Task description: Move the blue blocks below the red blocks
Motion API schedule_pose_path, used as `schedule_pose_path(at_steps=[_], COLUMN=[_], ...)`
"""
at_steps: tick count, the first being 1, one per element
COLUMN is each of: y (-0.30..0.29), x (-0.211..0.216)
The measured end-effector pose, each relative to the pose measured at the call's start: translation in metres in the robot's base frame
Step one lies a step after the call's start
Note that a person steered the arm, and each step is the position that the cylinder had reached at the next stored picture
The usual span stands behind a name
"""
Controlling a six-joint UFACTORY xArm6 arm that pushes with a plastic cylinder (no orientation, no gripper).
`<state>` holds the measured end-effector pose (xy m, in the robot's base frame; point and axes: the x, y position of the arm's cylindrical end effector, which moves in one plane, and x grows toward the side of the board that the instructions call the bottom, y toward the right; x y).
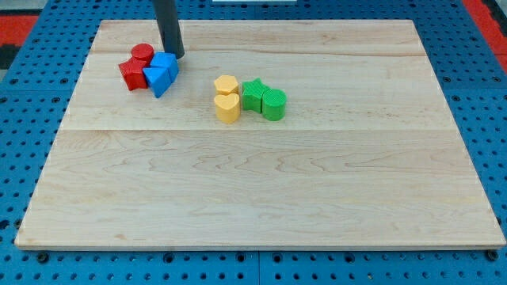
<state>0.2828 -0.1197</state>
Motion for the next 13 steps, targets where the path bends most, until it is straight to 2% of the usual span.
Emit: schedule_pose_path(at_steps=[1, 2, 3, 4, 5, 7, 8, 9, 11, 12, 13], y=[0.066, 0.035, 0.041, 0.108, 0.125, 0.265, 0.351, 0.405, 0.422, 0.4, 0.4], x=[0.012, 0.018, 0.015, 0.001, -0.007, -0.02, 0.033, 0.088, 0.246, 0.282, 0.279])
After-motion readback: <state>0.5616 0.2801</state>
